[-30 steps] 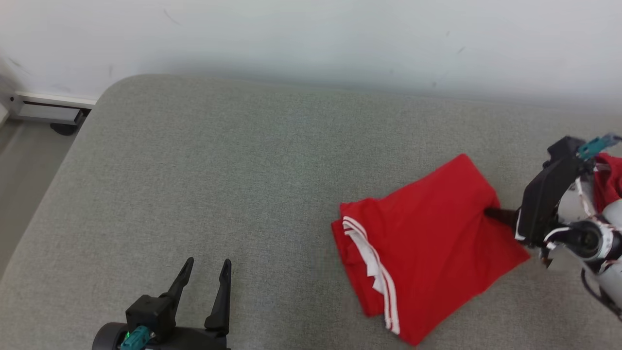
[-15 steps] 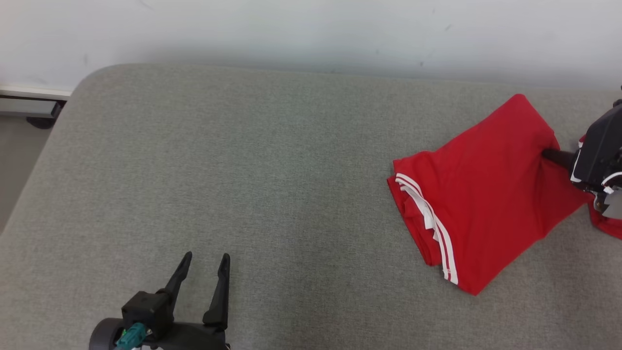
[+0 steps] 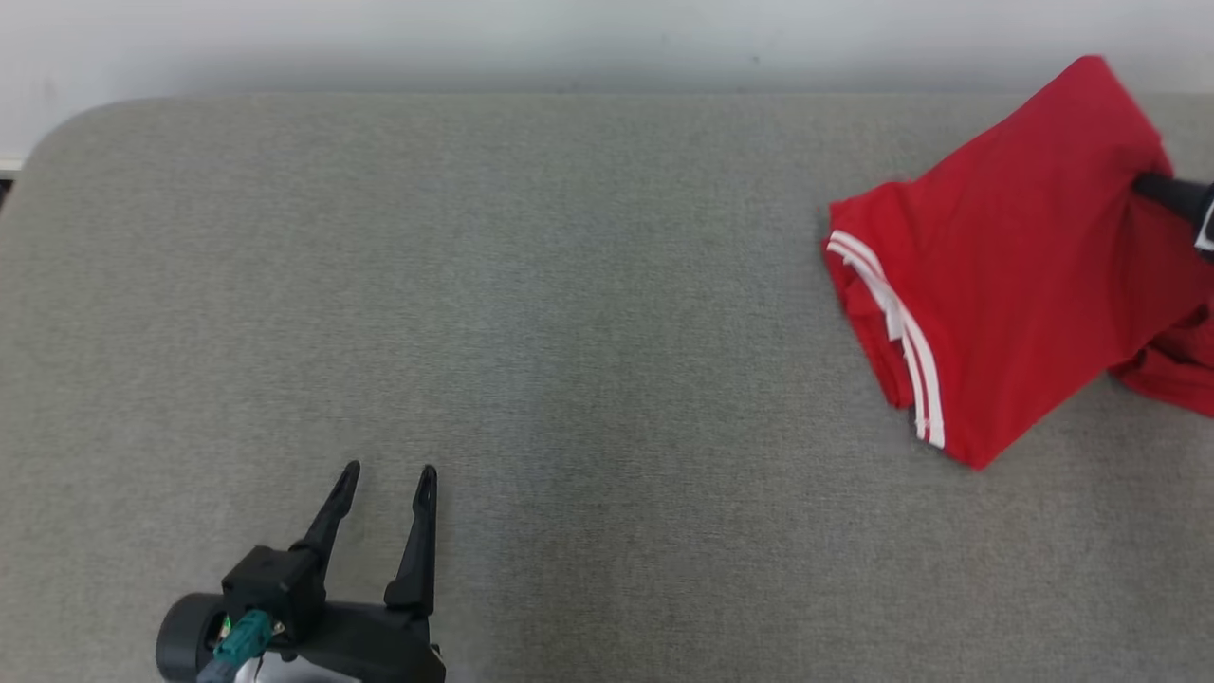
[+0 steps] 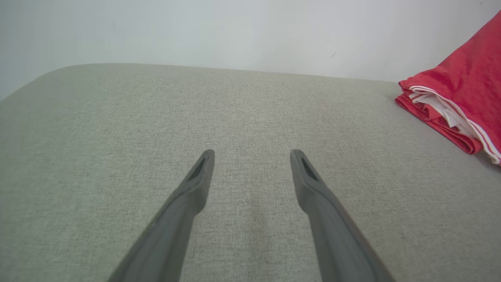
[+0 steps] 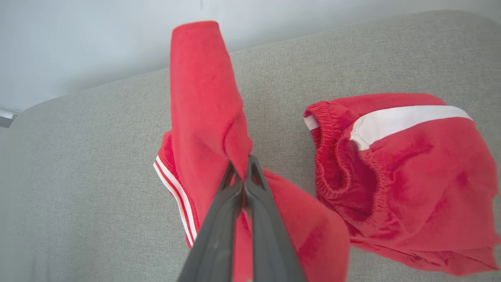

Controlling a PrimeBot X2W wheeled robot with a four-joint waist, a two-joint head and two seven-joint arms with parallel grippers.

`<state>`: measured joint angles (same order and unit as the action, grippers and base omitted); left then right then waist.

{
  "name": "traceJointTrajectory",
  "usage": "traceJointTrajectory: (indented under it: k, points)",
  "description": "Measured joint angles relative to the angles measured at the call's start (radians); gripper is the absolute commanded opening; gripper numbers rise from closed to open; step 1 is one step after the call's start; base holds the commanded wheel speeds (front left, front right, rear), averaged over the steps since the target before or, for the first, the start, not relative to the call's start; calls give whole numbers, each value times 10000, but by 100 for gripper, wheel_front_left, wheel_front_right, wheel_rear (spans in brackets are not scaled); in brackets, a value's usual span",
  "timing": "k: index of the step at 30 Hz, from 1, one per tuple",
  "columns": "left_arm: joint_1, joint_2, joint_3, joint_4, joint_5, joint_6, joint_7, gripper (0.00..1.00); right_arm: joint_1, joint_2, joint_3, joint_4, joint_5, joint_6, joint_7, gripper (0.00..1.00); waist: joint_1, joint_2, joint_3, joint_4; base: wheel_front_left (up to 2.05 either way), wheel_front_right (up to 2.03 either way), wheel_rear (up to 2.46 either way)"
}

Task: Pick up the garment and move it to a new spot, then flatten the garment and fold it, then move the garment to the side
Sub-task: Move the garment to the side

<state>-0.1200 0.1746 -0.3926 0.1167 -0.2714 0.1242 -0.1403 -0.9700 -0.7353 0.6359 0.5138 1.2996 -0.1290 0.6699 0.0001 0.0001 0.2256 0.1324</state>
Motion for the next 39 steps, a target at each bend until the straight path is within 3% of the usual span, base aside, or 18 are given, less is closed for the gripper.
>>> traceJointTrajectory:
  k: [12,39]
  points:
    - [-498,-13,-35,-65,148,0,107,100,-360,-654,-512,520,-353,0,92,0,-1,0,617,-550,0,0,0]
    - [-747,-27,-63,-96,192,0,178,100,-1467,-1302,-658,1799,-2059,0,345,0,-1,-1,1161,-412,0,0,0]
